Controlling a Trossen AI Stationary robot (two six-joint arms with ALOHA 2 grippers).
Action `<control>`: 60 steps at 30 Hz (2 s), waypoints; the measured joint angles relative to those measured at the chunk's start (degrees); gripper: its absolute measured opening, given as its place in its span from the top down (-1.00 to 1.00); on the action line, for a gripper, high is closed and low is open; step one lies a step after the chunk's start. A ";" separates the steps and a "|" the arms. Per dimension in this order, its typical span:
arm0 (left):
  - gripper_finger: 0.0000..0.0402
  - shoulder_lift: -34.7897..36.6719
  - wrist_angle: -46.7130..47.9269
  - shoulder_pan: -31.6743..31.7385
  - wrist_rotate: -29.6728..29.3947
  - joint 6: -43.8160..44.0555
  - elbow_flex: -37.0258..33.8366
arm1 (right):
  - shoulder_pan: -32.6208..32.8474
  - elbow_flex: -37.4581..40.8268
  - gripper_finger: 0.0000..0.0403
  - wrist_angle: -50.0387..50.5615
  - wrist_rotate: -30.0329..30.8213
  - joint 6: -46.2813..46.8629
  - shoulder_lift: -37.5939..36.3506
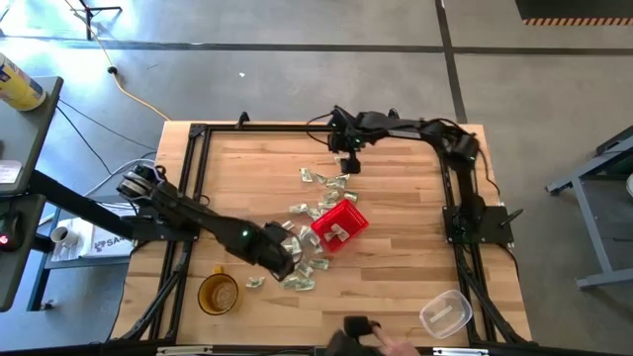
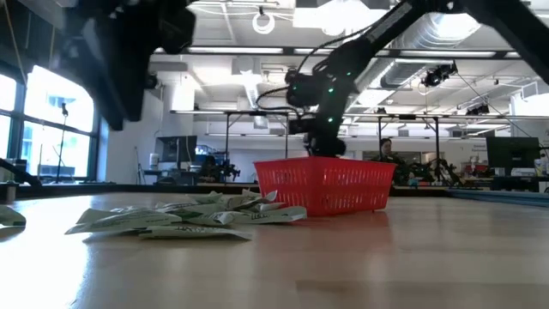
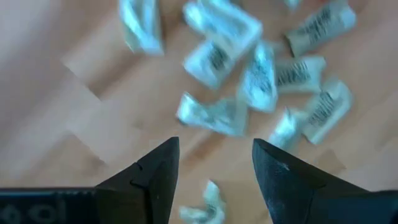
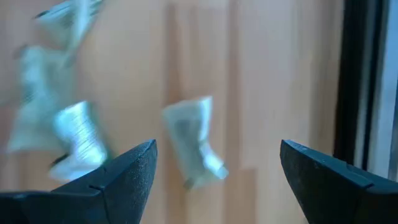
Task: Pick and place items into bin
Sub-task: Put the light green stevia packet into the red bin
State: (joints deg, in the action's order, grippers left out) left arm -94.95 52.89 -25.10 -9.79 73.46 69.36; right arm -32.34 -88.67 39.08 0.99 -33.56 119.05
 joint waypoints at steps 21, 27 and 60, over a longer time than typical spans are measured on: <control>-0.20 1.96 -6.87 -1.20 4.98 5.29 -7.78 | 0.67 -4.53 0.45 10.57 5.53 7.79 8.60; -0.20 2.50 -6.99 -1.16 4.97 3.77 -7.76 | 2.29 -8.51 0.90 18.45 2.70 12.86 7.23; -0.20 2.18 -8.13 -3.69 17.98 -10.09 -7.68 | 38.21 12.73 -0.36 17.28 14.55 52.66 -23.52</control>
State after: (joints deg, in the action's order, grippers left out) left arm -92.77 44.76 -28.80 8.19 63.37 61.68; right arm 5.88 -75.94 56.36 15.55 19.09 95.53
